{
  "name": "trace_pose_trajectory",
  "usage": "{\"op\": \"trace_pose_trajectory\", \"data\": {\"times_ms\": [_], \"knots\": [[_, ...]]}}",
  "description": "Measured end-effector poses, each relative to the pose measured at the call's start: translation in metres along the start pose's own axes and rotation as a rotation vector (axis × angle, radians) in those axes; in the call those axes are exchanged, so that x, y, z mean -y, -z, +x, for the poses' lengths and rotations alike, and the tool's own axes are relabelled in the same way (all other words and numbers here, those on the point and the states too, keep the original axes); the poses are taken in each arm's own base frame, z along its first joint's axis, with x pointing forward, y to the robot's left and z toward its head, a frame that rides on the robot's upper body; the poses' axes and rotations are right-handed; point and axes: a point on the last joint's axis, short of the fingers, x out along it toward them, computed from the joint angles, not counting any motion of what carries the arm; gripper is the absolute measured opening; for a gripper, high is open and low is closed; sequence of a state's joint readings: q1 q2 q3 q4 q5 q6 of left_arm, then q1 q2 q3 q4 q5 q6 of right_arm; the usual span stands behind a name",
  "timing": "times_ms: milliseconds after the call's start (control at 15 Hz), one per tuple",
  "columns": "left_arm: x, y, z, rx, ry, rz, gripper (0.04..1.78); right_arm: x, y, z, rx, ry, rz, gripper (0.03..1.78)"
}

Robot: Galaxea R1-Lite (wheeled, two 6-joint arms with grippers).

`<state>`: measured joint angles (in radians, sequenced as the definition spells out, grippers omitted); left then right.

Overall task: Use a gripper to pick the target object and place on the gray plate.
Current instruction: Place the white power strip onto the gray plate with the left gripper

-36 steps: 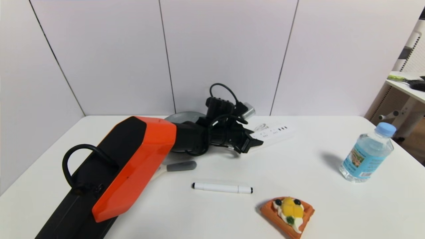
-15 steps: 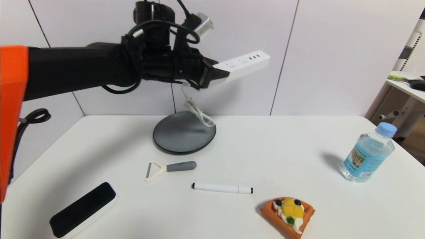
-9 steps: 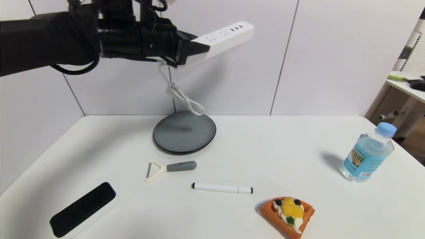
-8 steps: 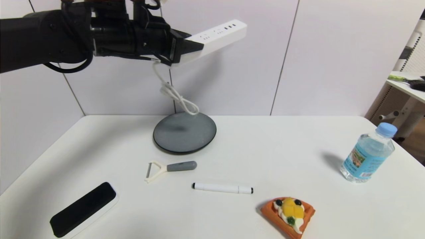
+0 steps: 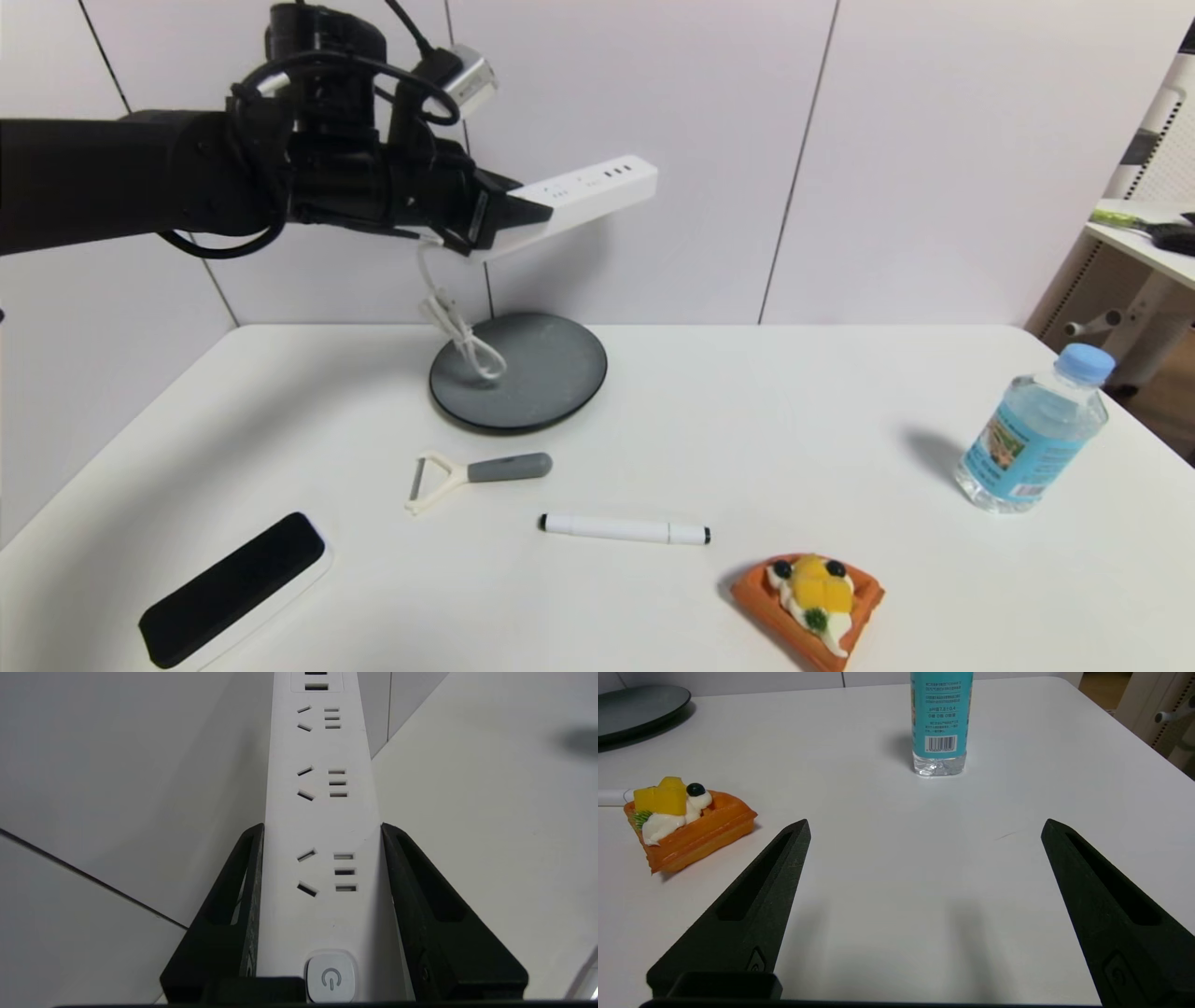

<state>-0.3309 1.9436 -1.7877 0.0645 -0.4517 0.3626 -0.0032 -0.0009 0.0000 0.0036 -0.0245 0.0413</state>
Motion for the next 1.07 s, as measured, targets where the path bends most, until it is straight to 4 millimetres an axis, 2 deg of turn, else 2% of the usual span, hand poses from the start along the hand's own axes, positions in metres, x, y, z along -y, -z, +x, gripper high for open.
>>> {"op": "trace_pose_trajectory", "data": {"times_ms": [400,733,1067], "knots": [[0.003,0.062,0.030,-0.103,0.029,-0.058,0.84,0.000,0.000,0.000,0.000,0.000,0.000,1.71],[-0.001,0.107,0.030,-0.124,-0.009,-0.073,0.84,0.000,0.000,0.000,0.000,0.000,0.000,1.71],[-0.001,0.130,0.031,-0.140,-0.021,-0.093,0.84,0.000,0.000,0.000,0.001,0.000,0.000,1.71]]}}
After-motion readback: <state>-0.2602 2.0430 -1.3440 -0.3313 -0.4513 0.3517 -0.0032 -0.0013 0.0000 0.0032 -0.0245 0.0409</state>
